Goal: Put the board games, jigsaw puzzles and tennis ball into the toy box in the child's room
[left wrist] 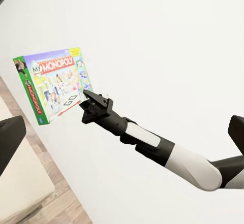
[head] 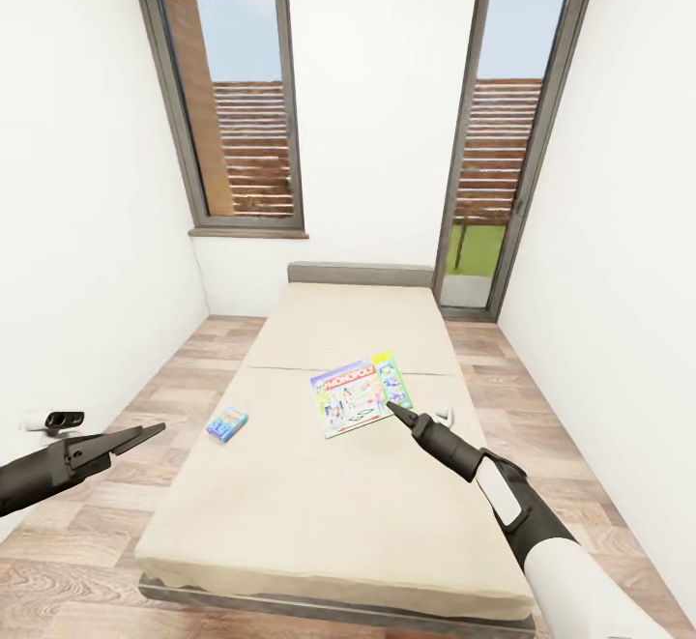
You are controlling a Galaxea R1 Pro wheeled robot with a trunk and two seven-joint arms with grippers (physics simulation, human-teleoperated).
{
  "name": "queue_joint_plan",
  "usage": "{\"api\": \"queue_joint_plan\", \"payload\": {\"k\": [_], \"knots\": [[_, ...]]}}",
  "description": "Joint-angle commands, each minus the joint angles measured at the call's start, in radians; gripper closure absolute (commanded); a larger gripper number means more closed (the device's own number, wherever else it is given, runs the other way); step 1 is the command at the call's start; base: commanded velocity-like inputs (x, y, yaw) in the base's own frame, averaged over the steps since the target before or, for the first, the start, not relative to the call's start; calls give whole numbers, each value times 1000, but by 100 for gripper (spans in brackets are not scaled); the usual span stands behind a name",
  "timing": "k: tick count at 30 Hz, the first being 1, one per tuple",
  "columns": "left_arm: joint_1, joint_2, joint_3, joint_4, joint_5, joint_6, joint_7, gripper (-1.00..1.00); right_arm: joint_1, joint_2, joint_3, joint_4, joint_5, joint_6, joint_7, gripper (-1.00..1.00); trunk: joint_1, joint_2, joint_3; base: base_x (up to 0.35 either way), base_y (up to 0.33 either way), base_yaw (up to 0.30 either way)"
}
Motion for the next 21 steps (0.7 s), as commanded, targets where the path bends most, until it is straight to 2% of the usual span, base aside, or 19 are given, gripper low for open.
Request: {"api": "queue_joint_plan", "payload": {"k": [1,21], "knots": [[-1,0,0,0,-1,10,-4,-100,-1,0,-1,0,-7,8,1,100,1,-2,-2,0,0,12],[-1,0,-1,0,-1,9,-4,-100,-1,0,-2,0,-10,7,0,100,1,-2,-2,0,0,1]]}}
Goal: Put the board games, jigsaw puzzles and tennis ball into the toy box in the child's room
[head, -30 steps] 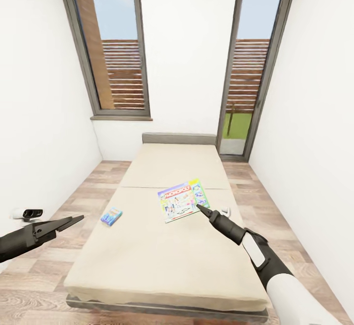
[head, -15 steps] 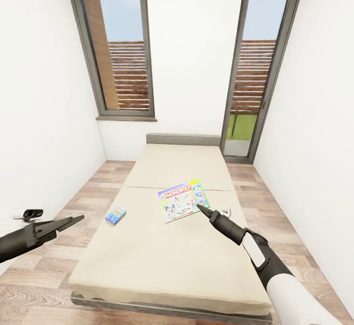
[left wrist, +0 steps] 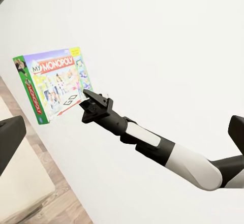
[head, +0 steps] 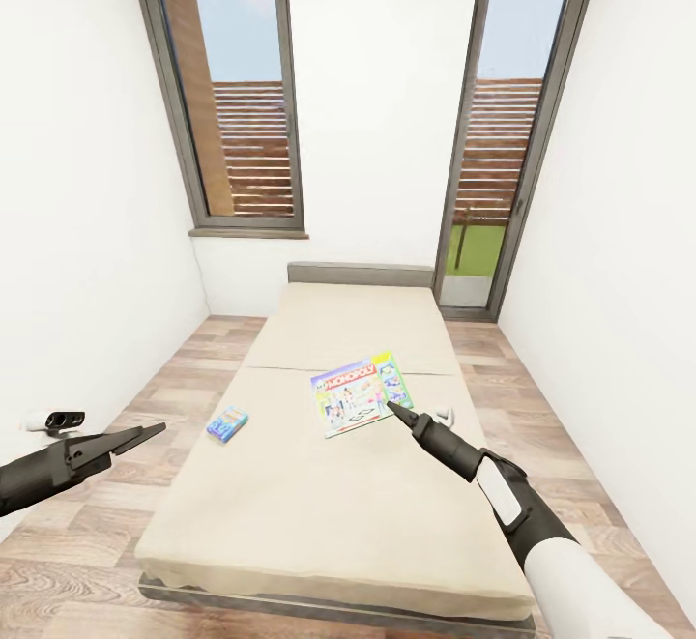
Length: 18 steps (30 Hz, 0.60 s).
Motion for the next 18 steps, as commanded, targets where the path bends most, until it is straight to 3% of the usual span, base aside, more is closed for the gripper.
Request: {"api": "queue_joint_plan", "payload": {"k": [1,13,18], "knots": [[-1,0,0,0,-1,11,-4,-100,-1,0,-1,0,-7,8,1,100,1,-2,-2,0,0,0],[-1,0,0,0,-1,10,-4,-100,-1,1,0,-4,-6,8,1,100,1,-2,-2,0,-28,5],[-1,0,0,0,-1,10,-4,-100,-1,1,0,-4,-6,8,1,100,1,-2,1,0,-104,185]]}}
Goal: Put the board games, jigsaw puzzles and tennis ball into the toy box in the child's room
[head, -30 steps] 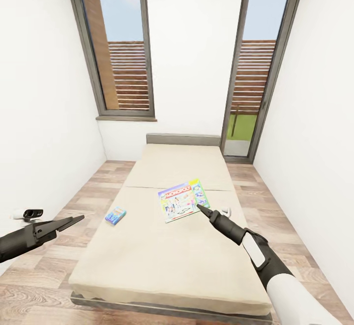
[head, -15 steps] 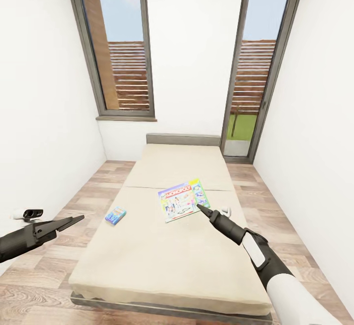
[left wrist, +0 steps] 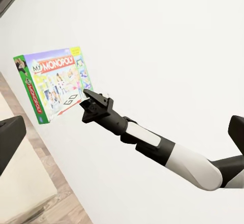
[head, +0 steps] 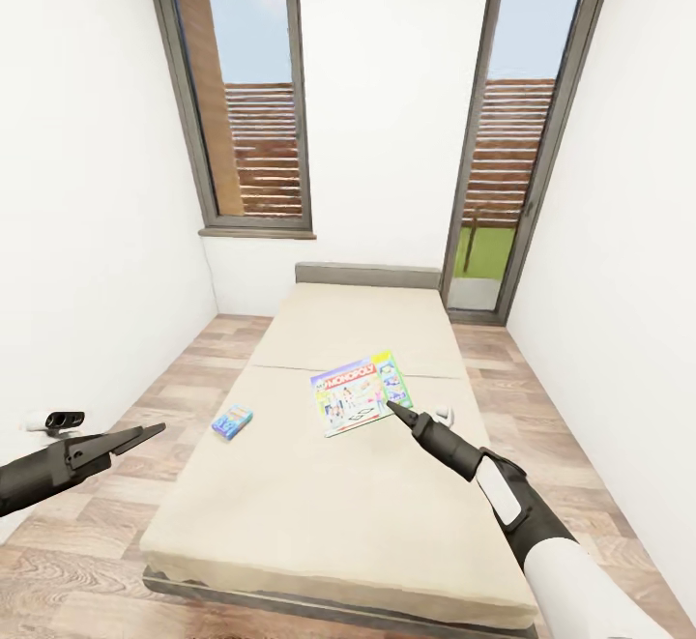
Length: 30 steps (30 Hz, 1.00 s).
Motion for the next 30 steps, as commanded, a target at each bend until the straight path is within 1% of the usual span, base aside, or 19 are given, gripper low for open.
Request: {"api": "queue_joint_plan", "payload": {"k": [1,9,30], "knots": [[-1,0,-1,0,-2,11,-4,-100,-1,0,-1,0,-7,8,1,100,1,-2,-2,0,-102,240],[-1,0,-1,0,-2,10,-4,-100,-1,0,-2,1,-7,8,1,100,1,-2,4,-6,-74,260],[-1,-1,-3,0,-2,7,-4,-100,-1,-1,-2,4,-5,4,1,100,1,-2,20,-1,-2,267]]}}
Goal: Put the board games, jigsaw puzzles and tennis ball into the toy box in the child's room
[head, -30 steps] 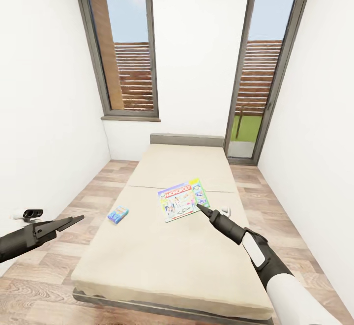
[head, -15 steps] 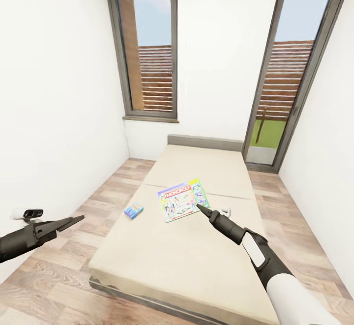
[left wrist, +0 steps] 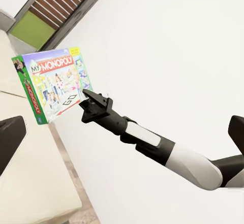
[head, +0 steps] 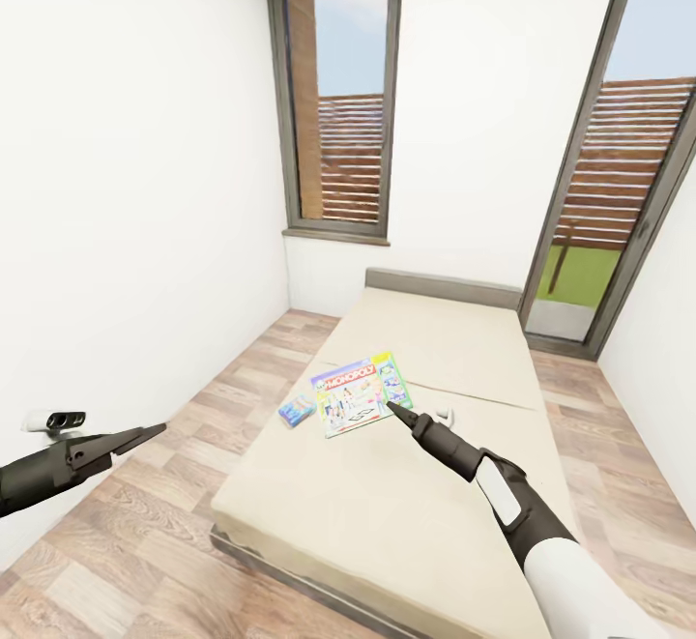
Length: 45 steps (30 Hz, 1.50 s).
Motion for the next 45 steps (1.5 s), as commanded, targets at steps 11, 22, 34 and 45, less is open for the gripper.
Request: {"api": "queue_joint_plan", "payload": {"k": [11,22,34,45], "knots": [[-1,-1,0,0,-1,9,-4,-100,-1,0,-2,1,-10,-8,1,100,1,-2,6,0,0,267],[-1,-2,2,0,-1,9,-4,-100,-1,0,-2,1,-10,-8,1,100,1,-2,14,0,0,267],[-1,-2,1,0,-1,8,-4,-100,-1,0,-2,1,-9,-9,1,100,1,-2,22,-78,-62,267],[-1,-3,0,0,-1,8,-4,-100,-1,0,-2,1,-9,-9,1,100,1,-2,30,-34,-33,267]]}}
